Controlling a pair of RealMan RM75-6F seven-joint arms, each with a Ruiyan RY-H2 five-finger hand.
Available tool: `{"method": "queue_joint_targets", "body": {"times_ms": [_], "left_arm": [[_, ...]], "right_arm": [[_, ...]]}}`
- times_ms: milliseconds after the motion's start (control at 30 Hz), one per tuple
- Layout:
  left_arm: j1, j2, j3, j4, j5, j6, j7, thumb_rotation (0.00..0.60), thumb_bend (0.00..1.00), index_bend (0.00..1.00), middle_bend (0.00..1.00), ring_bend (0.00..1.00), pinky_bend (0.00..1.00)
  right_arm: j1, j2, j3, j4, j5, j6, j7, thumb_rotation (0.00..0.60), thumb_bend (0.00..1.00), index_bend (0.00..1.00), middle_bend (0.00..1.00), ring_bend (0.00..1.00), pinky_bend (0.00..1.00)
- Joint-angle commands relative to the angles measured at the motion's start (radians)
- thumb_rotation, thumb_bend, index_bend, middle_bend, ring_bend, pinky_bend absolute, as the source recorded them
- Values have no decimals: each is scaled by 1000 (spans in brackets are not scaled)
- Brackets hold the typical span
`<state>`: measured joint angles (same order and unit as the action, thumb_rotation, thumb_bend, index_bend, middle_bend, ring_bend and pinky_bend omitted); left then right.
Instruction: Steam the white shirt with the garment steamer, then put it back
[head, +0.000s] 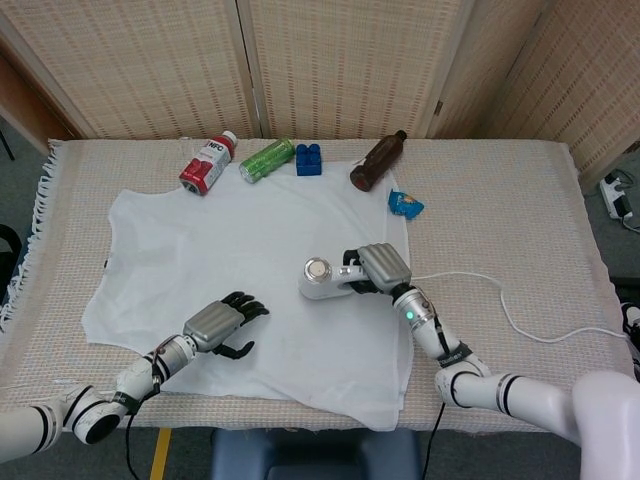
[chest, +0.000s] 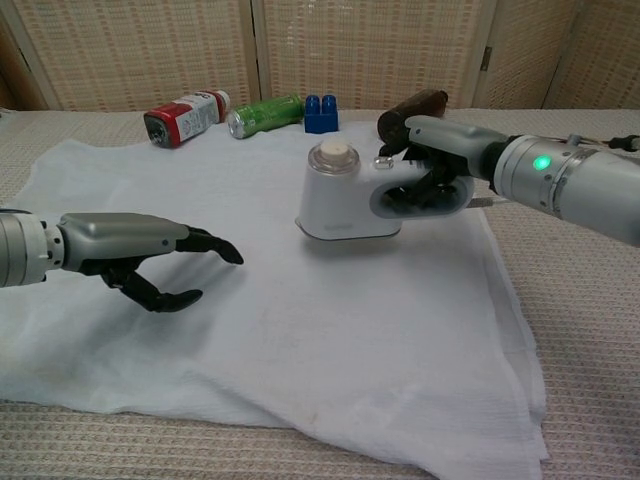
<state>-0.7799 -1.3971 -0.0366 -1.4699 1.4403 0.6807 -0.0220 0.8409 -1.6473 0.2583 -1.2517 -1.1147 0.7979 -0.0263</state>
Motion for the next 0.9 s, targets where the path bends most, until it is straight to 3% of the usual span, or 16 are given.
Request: {"method": "queue_joint_targets", "body": {"times_ms": [33, 433, 900], "left_arm": [[7, -11, 12, -12, -59, 2, 92, 299, 528, 107, 117, 10, 0], [13, -43, 36, -24, -110, 28, 207, 300, 527, 109, 103, 3, 0], [27, -52, 47, -25, -96, 79, 234, 299, 527, 115, 103, 3, 0]], "right_arm": [[12, -38, -10, 40, -8, 7, -13, 600, 524, 852, 882, 819, 926], [14, -98, -40, 129, -67, 25, -9, 600, 525, 852, 882, 818, 926], [-52, -72, -70, 207, -77, 46, 22, 600, 524, 853, 882, 818, 926]]}}
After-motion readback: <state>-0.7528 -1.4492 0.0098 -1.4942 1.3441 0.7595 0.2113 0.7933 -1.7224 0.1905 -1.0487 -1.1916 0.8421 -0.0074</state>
